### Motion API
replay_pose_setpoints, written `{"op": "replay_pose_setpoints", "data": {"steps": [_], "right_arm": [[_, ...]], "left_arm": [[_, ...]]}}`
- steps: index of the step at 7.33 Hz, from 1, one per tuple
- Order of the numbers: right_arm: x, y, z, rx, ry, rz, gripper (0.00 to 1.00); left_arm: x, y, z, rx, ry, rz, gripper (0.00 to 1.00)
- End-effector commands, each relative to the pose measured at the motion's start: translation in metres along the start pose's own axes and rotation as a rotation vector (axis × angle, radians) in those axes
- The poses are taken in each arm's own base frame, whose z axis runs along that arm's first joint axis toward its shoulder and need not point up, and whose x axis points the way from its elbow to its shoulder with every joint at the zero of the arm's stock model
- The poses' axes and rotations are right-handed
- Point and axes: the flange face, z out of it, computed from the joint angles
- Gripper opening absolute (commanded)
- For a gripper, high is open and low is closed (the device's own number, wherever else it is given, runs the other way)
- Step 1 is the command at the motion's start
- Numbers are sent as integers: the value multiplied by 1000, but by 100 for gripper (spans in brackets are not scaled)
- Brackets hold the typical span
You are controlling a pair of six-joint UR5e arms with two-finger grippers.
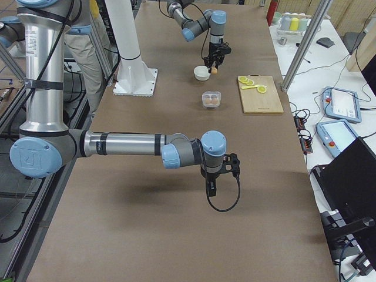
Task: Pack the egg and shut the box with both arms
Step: 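Carry the egg with the left gripper into the empty egg-box cup and release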
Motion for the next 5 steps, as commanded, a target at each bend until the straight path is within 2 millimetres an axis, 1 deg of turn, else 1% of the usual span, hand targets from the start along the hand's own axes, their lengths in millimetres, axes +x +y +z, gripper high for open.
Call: {"op": "replay_pose_setpoints", "data": {"steps": [1,2,4,5], "right_arm": [[-2,0,2,-4,-4,-2,100],[-1,0,2,-5,-2,-5,100],[0,-1,2,-4,3,-8,100],[0,-2,3,-5,4,-7,100]], "left_arm": [[17,-31,10,42,21,-6,21],[26,-35,17,35,24,-1,21],[47,-36,42,30,-28,15,21],[55,-33,49,21,-20,20,21]]}}
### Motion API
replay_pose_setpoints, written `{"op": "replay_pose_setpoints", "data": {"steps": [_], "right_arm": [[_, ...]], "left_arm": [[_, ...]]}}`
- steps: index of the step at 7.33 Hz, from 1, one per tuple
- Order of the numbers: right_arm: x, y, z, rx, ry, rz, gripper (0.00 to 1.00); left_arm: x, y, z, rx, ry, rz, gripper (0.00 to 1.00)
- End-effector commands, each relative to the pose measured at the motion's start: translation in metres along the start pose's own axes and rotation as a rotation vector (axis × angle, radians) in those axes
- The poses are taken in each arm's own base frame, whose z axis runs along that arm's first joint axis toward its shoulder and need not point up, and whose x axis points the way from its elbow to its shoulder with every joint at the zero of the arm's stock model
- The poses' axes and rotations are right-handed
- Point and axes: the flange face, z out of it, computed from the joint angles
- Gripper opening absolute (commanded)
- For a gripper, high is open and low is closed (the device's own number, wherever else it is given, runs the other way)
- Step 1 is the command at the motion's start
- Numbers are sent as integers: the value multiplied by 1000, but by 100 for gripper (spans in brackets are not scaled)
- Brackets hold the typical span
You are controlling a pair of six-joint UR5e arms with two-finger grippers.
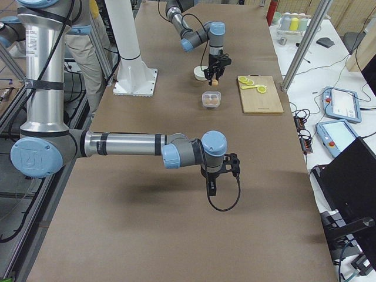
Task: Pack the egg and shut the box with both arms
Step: 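Carry the egg with the left gripper into the empty egg-box cup and release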
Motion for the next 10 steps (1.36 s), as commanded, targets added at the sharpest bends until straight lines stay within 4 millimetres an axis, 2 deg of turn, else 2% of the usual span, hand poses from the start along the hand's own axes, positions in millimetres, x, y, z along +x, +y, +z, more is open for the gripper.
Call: {"op": "replay_pose_setpoints", "data": {"steps": [1,3,5,7,8,9,10], "right_arm": [[1,0,1,-1,3,0,100],[2,2,1,-3,2,2,100],[1,2,2,-4,1,1,100],[3,3,2,-5,2,4,100],[3,3,2,-5,3,4,100],[3,3,2,-5,3,4,100],[2,3,3,-6,3,3,100]], "left_arm": [[16,3,18,-15,-10,10,21],[17,5,26,-21,-26,10,21],[16,8,44,-11,-39,21,21],[24,4,44,-6,-32,28,23],[25,3,43,-2,-31,30,39],[26,2,42,10,-27,33,71],[25,3,43,9,-27,33,95]]}}
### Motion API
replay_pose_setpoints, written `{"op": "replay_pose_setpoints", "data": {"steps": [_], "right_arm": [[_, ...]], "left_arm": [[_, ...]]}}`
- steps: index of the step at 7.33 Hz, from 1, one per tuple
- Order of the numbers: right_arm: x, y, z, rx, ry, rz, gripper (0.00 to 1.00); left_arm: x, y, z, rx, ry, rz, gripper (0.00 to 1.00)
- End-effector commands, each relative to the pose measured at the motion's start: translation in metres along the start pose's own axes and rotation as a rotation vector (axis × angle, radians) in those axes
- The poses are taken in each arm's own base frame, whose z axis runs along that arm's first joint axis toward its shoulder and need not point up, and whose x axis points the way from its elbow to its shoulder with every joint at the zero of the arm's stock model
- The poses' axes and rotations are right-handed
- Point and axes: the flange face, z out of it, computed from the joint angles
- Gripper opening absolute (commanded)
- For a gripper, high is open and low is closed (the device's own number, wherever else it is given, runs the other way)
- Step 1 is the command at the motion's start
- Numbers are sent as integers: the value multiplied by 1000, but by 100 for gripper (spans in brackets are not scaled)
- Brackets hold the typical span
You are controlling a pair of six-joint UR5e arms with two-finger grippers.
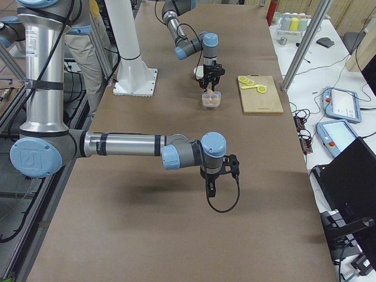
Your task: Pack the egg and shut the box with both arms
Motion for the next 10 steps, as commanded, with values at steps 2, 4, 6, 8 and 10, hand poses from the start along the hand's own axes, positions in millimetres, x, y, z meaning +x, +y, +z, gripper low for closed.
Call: {"op": "replay_pose_setpoints", "data": {"steps": [2,4,6,8,10], "right_arm": [[0,0,0,0,0,0,100],[-1,0,-1,1,-1,-1,100],[-3,-2,1,-2,-3,-4,100],[-10,-6,6,-12,-4,-19,100],[-16,-9,9,-16,0,-34,100]], "left_arm": [[0,-2,-4,8,8,-65,98],[-22,-10,-26,33,-13,-102,98],[-95,-8,-75,-7,-11,-172,97],[-182,52,-140,-23,22,-225,97],[-288,166,-197,-16,-12,-226,97]]}}
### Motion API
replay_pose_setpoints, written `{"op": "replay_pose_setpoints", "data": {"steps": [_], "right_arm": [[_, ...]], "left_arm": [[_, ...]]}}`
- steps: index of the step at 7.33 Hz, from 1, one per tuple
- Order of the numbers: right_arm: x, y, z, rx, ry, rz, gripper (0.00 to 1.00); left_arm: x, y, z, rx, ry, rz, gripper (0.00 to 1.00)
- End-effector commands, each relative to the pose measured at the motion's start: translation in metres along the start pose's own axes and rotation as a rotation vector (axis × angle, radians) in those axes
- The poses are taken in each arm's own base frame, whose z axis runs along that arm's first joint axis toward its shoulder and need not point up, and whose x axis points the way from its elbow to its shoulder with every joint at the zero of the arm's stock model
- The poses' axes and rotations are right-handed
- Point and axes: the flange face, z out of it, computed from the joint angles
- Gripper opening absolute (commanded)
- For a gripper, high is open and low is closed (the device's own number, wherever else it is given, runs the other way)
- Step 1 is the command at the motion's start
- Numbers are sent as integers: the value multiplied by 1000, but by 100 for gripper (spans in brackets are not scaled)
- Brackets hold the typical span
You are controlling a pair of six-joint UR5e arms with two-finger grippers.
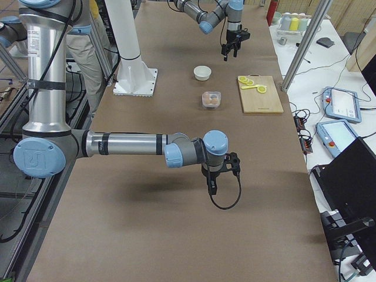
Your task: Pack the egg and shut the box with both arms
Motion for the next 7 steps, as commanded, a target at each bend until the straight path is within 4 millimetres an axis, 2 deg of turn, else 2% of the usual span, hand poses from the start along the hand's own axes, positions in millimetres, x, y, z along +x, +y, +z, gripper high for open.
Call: {"op": "replay_pose_setpoints", "data": {"steps": [1,3,4,5,7], "right_arm": [[-9,-4,1,-2,-4,-20,100],[-14,-5,3,-9,-7,-26,100],[-17,-7,3,-8,-6,-33,100],[-19,-8,3,-7,-7,-38,100],[-21,-6,3,-8,-6,-42,100]], "left_arm": [[-117,89,-72,25,-15,-38,98],[-183,181,-124,42,-11,-158,98],[-225,238,-154,52,-32,-250,98],[-254,291,-166,51,-62,-318,98],[-291,373,-182,46,-149,-425,98]]}}
